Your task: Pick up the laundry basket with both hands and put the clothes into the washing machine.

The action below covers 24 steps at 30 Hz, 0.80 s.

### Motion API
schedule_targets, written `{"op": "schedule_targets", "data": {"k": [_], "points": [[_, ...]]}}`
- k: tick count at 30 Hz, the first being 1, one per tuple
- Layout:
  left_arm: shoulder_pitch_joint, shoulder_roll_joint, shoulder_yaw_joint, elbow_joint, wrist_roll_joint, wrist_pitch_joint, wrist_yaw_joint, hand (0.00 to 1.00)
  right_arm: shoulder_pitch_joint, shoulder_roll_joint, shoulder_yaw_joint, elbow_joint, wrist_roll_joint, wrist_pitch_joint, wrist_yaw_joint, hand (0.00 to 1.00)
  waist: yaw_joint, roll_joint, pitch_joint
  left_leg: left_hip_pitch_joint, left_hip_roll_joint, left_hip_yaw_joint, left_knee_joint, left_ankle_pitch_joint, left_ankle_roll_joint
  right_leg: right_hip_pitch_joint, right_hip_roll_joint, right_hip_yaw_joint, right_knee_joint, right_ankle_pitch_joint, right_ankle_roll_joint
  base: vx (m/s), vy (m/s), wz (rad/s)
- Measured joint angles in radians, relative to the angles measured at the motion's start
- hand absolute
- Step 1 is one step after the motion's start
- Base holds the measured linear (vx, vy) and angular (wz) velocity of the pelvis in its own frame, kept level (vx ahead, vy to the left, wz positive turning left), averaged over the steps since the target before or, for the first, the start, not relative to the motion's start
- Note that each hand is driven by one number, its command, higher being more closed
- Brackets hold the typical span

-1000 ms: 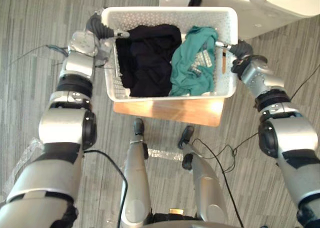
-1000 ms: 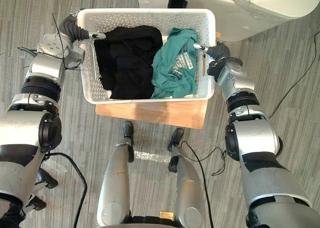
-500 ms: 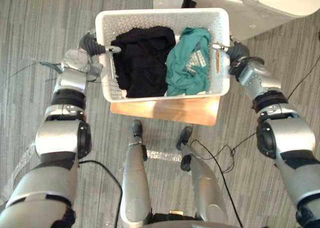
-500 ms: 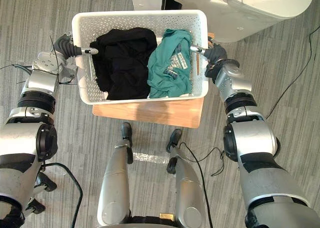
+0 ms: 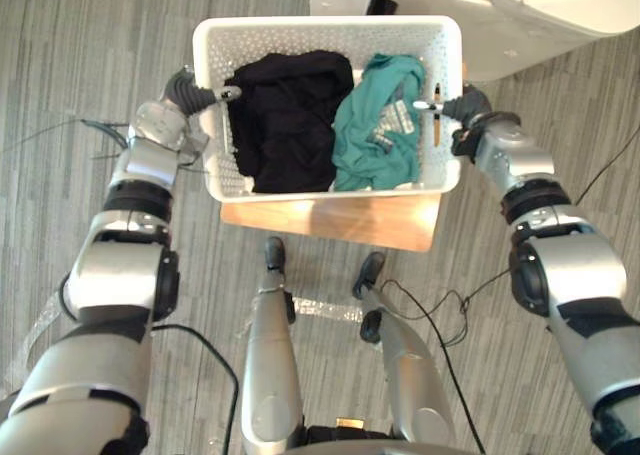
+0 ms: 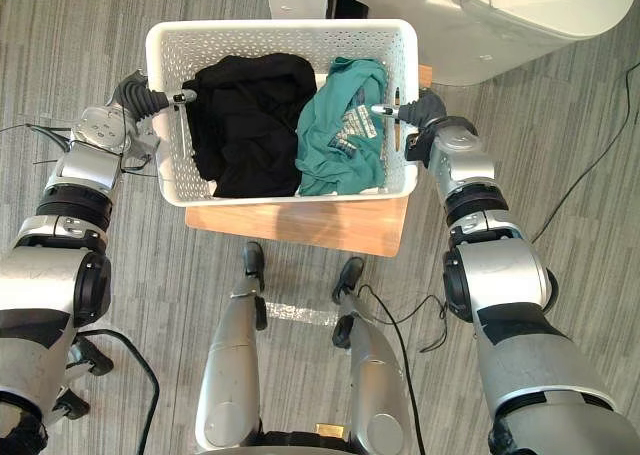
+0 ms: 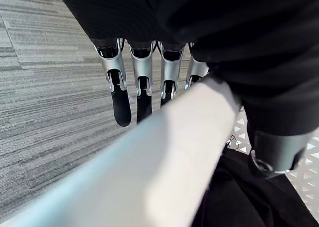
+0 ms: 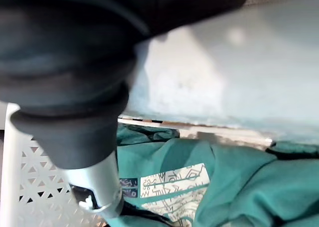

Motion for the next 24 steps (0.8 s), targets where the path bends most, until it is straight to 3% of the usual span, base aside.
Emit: {"op": "schedule_targets", "data": {"k": [4, 6, 9, 11, 14, 16, 19, 20, 24], "points": [[0.027, -0.015, -0.039, -0.082, 0.066, 0.023, 0.077, 1.00, 0.014, -0.002, -0.015, -0.060, -0.118, 0.002, -0.058, 1.00, -0.004, 0.000, 0.000, 0.002, -0.007, -0.009, -0.026, 0.017, 0.000, 0.000, -0.002, -0.012, -0.007, 0.002, -0.002, 0.04, -0.026, 0.09], [0.083, -0.010, -0.118, -0.217, 0.122, 0.061, 0.112, 1.00, 0.073, -0.012, -0.045, -0.155, -0.175, 0.007, -0.090, 1.00, 0.007, 0.000, 0.000, 0.000, -0.010, -0.009, -0.029, 0.017, 0.000, -0.001, -0.004, -0.014, -0.008, 0.002, -0.002, 0.06, -0.008, 0.03], [0.228, -0.004, -0.142, -0.496, 0.215, 0.103, 0.130, 1.00, 0.187, -0.033, -0.106, -0.316, -0.251, 0.017, -0.123, 1.00, 0.011, 0.000, 0.000, -0.004, -0.019, -0.007, -0.030, 0.017, 0.000, -0.004, -0.013, -0.017, -0.009, 0.001, -0.002, 0.08, 0.010, 0.06], [0.305, -0.016, -0.130, -0.615, 0.257, 0.116, 0.131, 1.00, 0.250, -0.035, -0.152, -0.397, -0.271, 0.027, -0.143, 1.00, 0.011, 0.000, 0.000, -0.004, -0.024, -0.003, -0.029, 0.017, 0.000, -0.003, -0.019, -0.018, -0.009, 0.001, -0.002, 0.07, 0.019, 0.04], [0.398, -0.104, -0.046, -0.721, 0.274, 0.119, 0.144, 1.00, 0.330, -0.034, -0.193, -0.524, -0.270, 0.045, -0.159, 1.00, 0.011, 0.000, 0.000, 0.004, -0.025, 0.013, -0.025, 0.017, 0.000, -0.001, -0.024, -0.012, -0.006, 0.001, -0.002, 0.05, 0.007, -0.05], [0.450, -0.188, 0.046, -0.784, 0.188, 0.133, 0.172, 1.00, 0.393, -0.028, -0.212, -0.646, -0.267, 0.052, -0.176, 1.00, 0.012, 0.000, 0.000, 0.036, -0.024, 0.028, -0.029, 0.017, 0.000, 0.014, -0.025, 0.006, 0.003, -0.001, 0.000, 0.03, -0.011, -0.15], [0.523, -0.251, 0.087, -0.873, 0.080, 0.136, 0.194, 1.00, 0.485, -0.001, -0.241, -0.783, -0.238, 0.053, -0.189, 1.00, 0.007, 0.001, 0.000, 0.098, -0.030, 0.041, -0.058, 0.019, 0.004, 0.051, -0.029, 0.018, 0.008, -0.009, 0.000, 0.02, -0.027, -0.10], [0.590, -0.293, 0.113, -0.940, 0.015, 0.124, 0.204, 1.00, 0.562, 0.022, -0.257, -0.874, -0.224, 0.052, -0.195, 1.00, 0.003, 0.002, 0.000, 0.146, -0.034, 0.053, -0.080, 0.021, 0.007, 0.079, -0.036, 0.027, 0.018, -0.024, 0.008, 0.01, -0.026, -0.04], [0.737, -0.343, 0.127, -0.996, -0.136, 0.095, 0.204, 1.00, 0.736, 0.068, -0.262, -0.994, -0.200, 0.054, -0.183, 1.00, -0.002, 0.014, -0.008, 0.236, -0.051, 0.061, -0.094, 0.013, 0.016, 0.134, -0.049, 0.040, 0.063, -0.061, 0.007, 0.01, -0.007, -0.01]]}}
